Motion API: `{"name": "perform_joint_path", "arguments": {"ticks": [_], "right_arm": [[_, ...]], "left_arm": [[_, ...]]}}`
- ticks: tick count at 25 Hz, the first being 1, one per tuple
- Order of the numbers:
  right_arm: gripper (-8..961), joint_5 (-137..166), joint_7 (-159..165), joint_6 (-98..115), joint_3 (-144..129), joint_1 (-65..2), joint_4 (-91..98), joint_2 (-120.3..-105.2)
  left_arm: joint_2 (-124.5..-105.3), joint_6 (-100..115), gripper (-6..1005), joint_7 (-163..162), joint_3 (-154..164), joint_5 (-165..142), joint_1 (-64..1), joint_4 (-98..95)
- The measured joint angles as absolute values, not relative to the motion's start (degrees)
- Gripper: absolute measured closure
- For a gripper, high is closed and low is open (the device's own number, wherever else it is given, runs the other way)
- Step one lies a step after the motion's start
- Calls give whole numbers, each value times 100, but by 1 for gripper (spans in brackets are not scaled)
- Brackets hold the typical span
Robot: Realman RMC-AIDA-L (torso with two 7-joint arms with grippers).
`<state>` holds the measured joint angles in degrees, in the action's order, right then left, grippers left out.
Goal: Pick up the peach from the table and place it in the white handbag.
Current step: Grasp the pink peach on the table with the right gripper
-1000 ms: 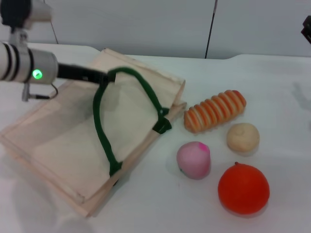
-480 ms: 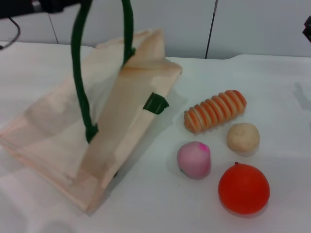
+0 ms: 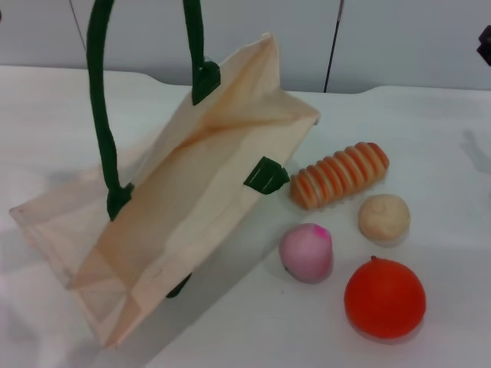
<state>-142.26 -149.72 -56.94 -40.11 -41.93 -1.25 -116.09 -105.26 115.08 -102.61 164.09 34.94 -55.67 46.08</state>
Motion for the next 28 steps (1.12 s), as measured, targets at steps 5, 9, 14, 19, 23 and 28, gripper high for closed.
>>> {"name": "perform_joint_path", "arguments": {"ticks": [5,9,14,19,23,28], "right_arm": [[59,-12928,-13542,-5693,-4019,-4096,460,-11572],[59,-11539,-11800,-6041,-4018,-3804,1544,-11506],[59,-9637,-10379,-7020,-4027,-3644,2593,-11033],[60,-8467,-9935,-8246,-4027,-3783,2797,-10567],[60,-7810,-9938,-9199,-4083,-3848,3082,-10678],[60,-6947,-9957,-9660,-4164,-4082,3336,-11043]], "left_arm": [[-10515,11456,873,-10274,16409,3467,-5506,4627],[-10511,11437,870,-10277,16409,3465,-5463,4629],[-10511,11377,866,-10280,16409,3432,-5446,4632],[-10511,11376,862,-10283,16409,3357,-5442,4632],[-10511,11349,859,-10283,16409,3337,-5444,4632],[-10511,11309,855,-10296,16409,3321,-5422,4632]]}}
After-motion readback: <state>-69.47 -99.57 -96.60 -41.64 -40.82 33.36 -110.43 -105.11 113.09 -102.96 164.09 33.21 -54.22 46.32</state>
